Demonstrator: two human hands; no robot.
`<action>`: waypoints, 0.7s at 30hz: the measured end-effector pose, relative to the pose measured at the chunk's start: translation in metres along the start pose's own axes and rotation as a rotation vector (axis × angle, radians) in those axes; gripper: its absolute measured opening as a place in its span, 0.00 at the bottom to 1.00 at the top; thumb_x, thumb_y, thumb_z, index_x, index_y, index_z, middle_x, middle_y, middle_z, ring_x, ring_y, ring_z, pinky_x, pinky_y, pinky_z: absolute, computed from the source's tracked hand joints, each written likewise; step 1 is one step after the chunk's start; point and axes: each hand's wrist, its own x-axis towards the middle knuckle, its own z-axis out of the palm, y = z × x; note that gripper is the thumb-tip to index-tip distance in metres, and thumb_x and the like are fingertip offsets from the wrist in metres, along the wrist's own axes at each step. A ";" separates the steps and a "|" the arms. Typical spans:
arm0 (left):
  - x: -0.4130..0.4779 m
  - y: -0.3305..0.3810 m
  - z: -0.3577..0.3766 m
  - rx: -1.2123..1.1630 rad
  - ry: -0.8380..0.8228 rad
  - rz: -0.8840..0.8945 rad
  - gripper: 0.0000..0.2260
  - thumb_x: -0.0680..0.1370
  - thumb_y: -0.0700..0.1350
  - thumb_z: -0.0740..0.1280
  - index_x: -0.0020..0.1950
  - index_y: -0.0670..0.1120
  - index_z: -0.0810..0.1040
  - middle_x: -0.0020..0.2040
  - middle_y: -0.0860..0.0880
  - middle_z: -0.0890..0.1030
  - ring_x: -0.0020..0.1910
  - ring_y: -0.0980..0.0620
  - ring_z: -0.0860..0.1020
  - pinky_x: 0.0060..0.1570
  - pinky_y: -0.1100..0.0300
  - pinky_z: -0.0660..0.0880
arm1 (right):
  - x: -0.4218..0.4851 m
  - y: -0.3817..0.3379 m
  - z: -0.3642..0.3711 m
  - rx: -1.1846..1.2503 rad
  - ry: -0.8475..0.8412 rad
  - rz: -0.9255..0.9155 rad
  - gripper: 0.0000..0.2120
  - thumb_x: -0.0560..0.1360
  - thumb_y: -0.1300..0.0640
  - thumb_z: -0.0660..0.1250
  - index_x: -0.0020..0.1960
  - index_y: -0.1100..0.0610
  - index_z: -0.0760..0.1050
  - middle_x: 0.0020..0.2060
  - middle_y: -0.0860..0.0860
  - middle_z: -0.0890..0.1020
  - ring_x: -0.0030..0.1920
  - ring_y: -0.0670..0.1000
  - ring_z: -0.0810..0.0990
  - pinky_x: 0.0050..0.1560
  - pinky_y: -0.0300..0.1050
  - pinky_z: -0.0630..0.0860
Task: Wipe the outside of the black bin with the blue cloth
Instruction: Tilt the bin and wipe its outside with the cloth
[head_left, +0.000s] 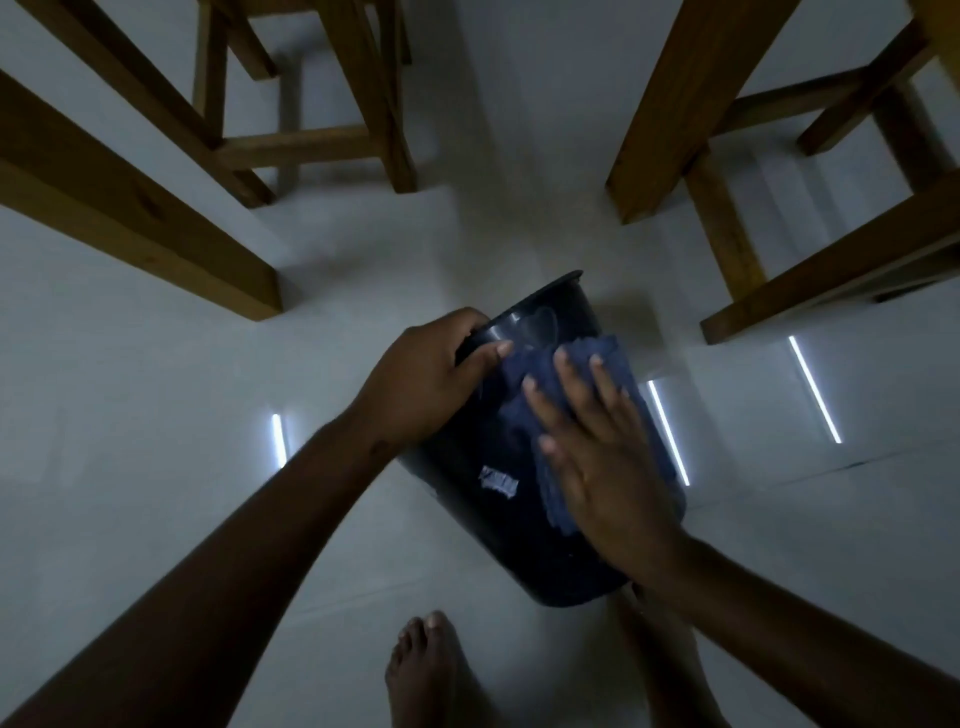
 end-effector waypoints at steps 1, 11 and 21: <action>-0.005 -0.006 -0.003 -0.038 -0.038 -0.008 0.08 0.80 0.55 0.59 0.49 0.53 0.73 0.37 0.59 0.77 0.38 0.65 0.77 0.35 0.75 0.70 | 0.008 0.006 -0.004 0.077 0.030 0.051 0.24 0.80 0.47 0.45 0.76 0.44 0.48 0.77 0.48 0.49 0.77 0.52 0.42 0.74 0.55 0.47; -0.010 0.002 0.005 0.106 0.174 -0.031 0.16 0.81 0.57 0.55 0.46 0.48 0.76 0.36 0.51 0.80 0.36 0.49 0.79 0.37 0.56 0.74 | -0.032 0.001 0.017 -0.096 -0.056 -0.086 0.23 0.82 0.46 0.40 0.76 0.44 0.47 0.78 0.48 0.46 0.77 0.58 0.45 0.72 0.59 0.50; -0.003 0.006 0.000 0.067 0.059 -0.050 0.16 0.82 0.56 0.52 0.48 0.49 0.75 0.32 0.54 0.76 0.37 0.49 0.79 0.40 0.55 0.75 | -0.019 -0.005 0.008 0.015 -0.002 0.124 0.24 0.81 0.44 0.40 0.76 0.44 0.45 0.77 0.49 0.48 0.77 0.56 0.44 0.72 0.61 0.55</action>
